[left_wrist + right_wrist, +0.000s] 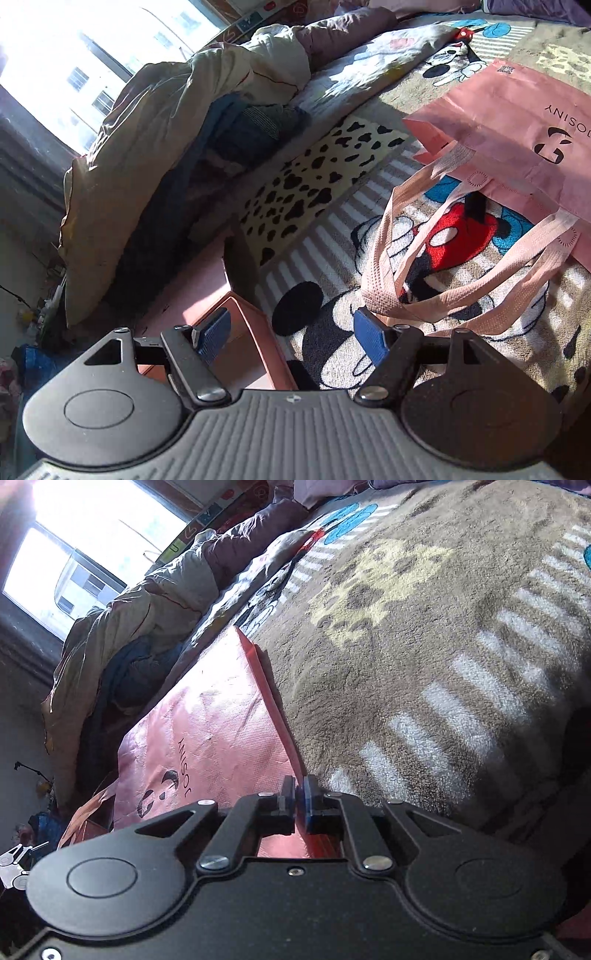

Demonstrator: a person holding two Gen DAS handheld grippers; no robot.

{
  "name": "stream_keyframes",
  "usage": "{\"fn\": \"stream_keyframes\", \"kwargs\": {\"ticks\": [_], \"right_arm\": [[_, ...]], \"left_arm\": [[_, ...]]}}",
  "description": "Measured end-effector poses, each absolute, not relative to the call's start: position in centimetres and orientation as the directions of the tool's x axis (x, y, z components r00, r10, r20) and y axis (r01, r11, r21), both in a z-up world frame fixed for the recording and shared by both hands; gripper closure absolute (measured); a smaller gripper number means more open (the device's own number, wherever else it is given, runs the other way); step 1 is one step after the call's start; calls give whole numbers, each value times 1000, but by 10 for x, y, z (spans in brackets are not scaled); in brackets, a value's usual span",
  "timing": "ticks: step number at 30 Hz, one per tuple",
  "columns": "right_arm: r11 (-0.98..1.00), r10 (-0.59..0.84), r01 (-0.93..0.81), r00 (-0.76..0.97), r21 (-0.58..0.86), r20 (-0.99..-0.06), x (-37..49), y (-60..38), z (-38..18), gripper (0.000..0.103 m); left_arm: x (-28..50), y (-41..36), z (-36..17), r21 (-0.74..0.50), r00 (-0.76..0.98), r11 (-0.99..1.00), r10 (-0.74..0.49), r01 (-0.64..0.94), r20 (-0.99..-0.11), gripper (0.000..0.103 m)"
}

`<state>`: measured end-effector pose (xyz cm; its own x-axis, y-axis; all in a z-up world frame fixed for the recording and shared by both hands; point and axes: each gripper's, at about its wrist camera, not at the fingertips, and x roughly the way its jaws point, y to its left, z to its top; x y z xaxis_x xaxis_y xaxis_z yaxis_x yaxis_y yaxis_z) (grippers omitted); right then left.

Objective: Fold shopping bag

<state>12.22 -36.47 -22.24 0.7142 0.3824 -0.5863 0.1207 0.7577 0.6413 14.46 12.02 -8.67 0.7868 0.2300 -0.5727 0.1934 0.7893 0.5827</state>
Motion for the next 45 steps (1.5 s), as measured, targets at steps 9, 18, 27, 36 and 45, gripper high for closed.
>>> {"fn": "stream_keyframes", "kwargs": {"ticks": [9,18,27,36,45], "right_arm": [[918,273,-4,734,398,-622,112,-356,-194,68],[926,353,-368,774,81,-526,86,-295,-153,70],[889,335,-459,646,2,-686,120,-247,-206,72],[868,359,-496,620,6,-698,124,-259,-205,72],[851,372,-525,606,-1,-703,121,-258,-196,71]], "left_arm": [[66,46,-76,374,839,783,-324,497,-436,30],[78,-33,-168,228,655,678,-478,698,-585,44],[97,-13,-212,100,603,721,-485,685,-633,45],[51,-37,-202,337,611,532,-506,776,-609,44],[41,-51,-218,533,668,408,-379,742,-640,77]]}}
